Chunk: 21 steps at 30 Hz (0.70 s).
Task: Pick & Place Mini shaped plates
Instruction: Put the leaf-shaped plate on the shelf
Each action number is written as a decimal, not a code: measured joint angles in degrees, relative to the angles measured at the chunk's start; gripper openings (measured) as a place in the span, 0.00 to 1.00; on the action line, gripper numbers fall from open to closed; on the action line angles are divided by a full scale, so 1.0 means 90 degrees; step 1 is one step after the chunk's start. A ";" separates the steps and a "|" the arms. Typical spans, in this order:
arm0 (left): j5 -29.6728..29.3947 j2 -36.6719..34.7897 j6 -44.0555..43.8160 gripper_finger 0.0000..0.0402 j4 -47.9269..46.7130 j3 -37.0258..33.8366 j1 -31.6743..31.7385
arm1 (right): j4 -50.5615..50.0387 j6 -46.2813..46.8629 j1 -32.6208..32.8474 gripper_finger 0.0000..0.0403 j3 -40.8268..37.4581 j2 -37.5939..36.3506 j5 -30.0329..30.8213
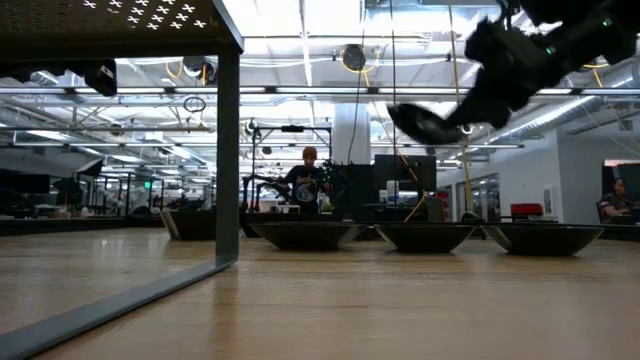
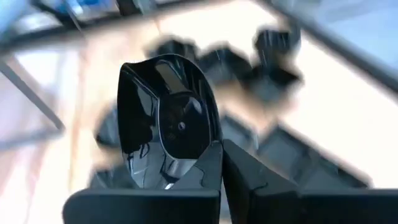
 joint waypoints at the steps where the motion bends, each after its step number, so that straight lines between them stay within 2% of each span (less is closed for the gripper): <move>1: -0.0024 0.0144 -0.0130 0.25 0.0168 0.0002 0.0000 | 0.0353 -0.0169 0.0034 0.00 0.0000 0.0057 -0.0003; 5: -0.0466 0.0938 -0.0321 0.40 0.0907 0.0002 0.0001 | 0.1610 -0.0917 0.0182 0.00 0.0005 0.0341 0.0027; 9: -0.0602 0.2064 -0.0333 0.55 0.2115 0.0000 0.0012 | 0.2664 -0.1743 0.0341 0.00 0.0005 0.0809 0.0720; 12: -0.0615 0.3096 -0.0152 0.63 0.3208 0.0002 0.0042 | 0.3752 -0.2566 0.0421 0.00 0.0002 0.1254 0.1031; 16: -0.0830 0.4485 -0.0104 0.68 0.4215 0.0314 0.0171 | 0.5626 -0.3248 0.0422 0.00 0.0003 0.1889 0.1350; 21: -0.0894 0.6305 0.0157 0.68 0.4115 0.1603 0.0268 | 0.7530 -0.3849 0.0422 0.00 0.0005 0.2749 0.1324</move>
